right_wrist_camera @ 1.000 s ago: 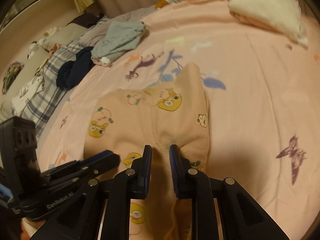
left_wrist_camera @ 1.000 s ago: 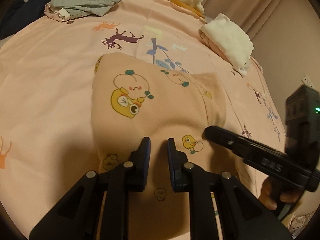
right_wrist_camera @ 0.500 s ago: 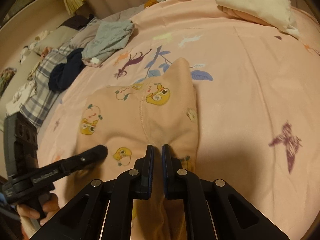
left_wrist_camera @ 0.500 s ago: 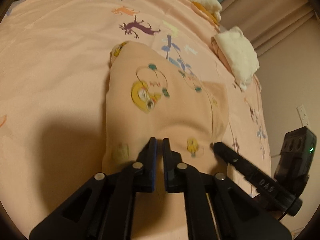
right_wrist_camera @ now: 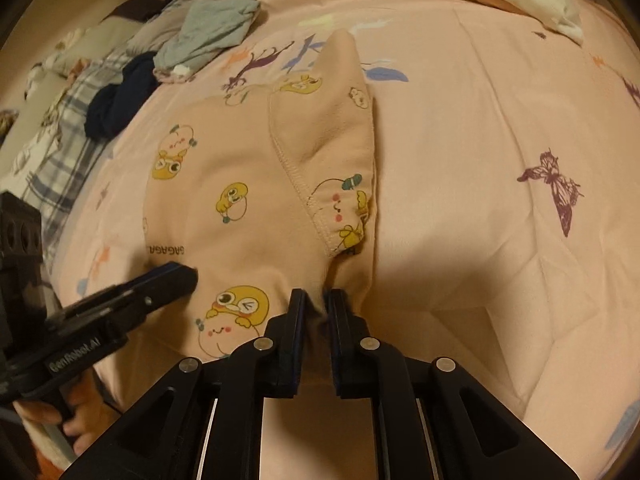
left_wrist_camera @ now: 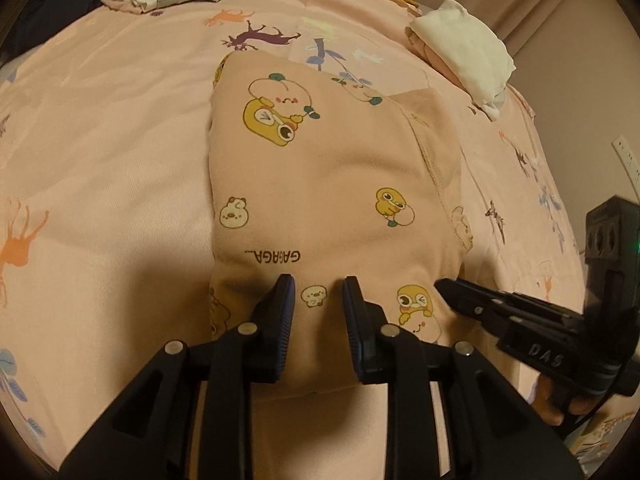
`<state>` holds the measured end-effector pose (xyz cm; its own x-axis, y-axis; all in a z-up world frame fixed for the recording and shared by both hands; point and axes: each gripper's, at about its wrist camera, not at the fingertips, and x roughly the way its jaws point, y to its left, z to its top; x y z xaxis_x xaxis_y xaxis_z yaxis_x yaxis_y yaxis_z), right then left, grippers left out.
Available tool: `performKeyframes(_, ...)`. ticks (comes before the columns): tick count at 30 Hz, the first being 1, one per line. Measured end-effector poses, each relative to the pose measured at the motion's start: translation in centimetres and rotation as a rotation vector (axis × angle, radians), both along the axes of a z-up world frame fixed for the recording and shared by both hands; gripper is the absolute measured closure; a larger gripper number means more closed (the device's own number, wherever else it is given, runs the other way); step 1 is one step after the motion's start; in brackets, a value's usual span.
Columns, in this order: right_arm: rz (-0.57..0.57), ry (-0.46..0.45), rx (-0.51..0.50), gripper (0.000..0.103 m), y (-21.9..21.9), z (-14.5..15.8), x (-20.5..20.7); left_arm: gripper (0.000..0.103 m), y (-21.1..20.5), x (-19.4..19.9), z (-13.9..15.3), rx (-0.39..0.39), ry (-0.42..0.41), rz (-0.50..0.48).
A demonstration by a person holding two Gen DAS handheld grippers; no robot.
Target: Fold small clothes
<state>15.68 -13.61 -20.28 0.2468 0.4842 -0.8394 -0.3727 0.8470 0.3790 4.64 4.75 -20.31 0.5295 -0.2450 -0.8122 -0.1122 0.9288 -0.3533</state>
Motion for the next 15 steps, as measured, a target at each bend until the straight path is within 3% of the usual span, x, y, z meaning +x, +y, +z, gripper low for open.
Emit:
performKeyframes(3, -0.019, 0.03, 0.001, 0.091, -0.4, 0.5, -0.2, 0.06, -0.5, 0.7, 0.5, 0.03, 0.037, -0.005)
performKeyframes(4, -0.022, 0.04, -0.001, 0.088, -0.5, 0.8, -0.4, 0.047, -0.8, 0.7, 1.1, 0.046, 0.048, 0.001)
performKeyframes(5, -0.021, 0.048, -0.001, 0.076, -0.5, 1.1, -0.7, 0.034, -0.9, 0.4, 1.8, 0.062, 0.044, 0.016)
performKeyframes(8, -0.024, 0.057, 0.029, 0.042, -0.6, 3.0, -1.5, 0.021, -1.0, -0.7, 4.4, 0.086, -0.048, 0.068)
performKeyframes(9, -0.028, 0.049, 0.048, 0.035, -0.7, 3.6, -1.7, 0.018, -1.0, -1.2, 5.4, 0.105, -0.08, 0.076)
performKeyframes(11, -0.028, 0.01, 0.096, 0.028, -1.3, 5.7, -2.5, 0.006, -1.1, -2.0, 7.2, 0.165, -0.113, 0.089)
performKeyframes(14, -0.062, -0.061, 0.105, 0.016, -2.3, 8.5, -3.3, 0.001, -1.1, -2.9, 9.5, 0.25, -0.134, 0.106)
performKeyframes(15, -0.075, -0.079, 0.102, 0.013, -2.5, 9.1, -3.5, 0.001, -0.9, -3.2, 10.2, 0.241, -0.152, 0.111)
